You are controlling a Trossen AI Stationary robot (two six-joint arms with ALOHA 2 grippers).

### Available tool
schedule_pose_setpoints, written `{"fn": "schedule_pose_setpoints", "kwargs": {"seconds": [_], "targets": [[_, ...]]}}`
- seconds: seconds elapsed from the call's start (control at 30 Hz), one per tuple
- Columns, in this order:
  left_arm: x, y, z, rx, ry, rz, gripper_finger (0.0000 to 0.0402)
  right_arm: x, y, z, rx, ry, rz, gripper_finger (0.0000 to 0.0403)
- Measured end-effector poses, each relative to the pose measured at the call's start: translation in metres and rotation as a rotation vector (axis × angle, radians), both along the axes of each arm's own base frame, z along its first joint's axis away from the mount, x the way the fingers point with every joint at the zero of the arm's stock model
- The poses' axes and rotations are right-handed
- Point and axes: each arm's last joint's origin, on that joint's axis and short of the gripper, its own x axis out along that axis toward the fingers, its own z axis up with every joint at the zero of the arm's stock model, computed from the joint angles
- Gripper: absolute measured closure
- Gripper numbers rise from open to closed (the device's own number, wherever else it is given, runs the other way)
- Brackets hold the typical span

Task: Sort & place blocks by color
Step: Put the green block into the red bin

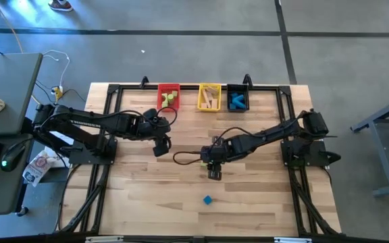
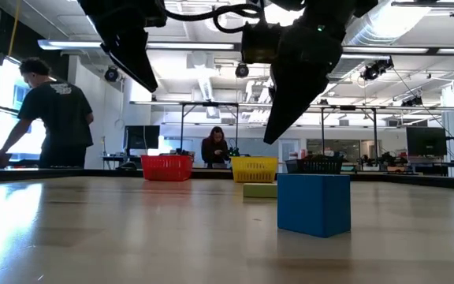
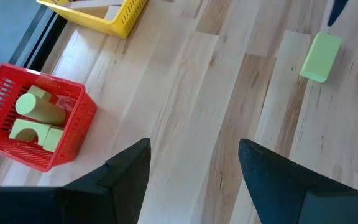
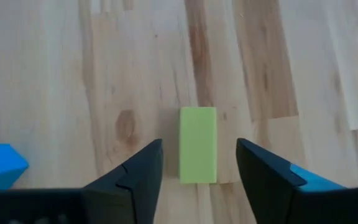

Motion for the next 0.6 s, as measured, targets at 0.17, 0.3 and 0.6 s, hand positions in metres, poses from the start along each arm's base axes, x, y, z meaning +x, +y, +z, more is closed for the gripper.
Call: {"fn": "schedule_pose_setpoints", "kwargs": {"seconds": [0.17,0.3,0.6], "targets": [[0.000,0.000,0.000,0.000,0.000,0.000,0.0172,0.001,0.001,-0.005,-0.022,0.013,-0.041,0.0185],[0.000,0.000,0.000,0.000,-0.001,0.000,0.0172,0.003,0.002,-0.017,-0.007,0.047,-0.046,0.0178],[0.000,0.000,0.000,-0.001,0.000,0.000,0.0172,0.008,0.003,-0.044,-0.014,0.124,-0.044,0.0178]]}}
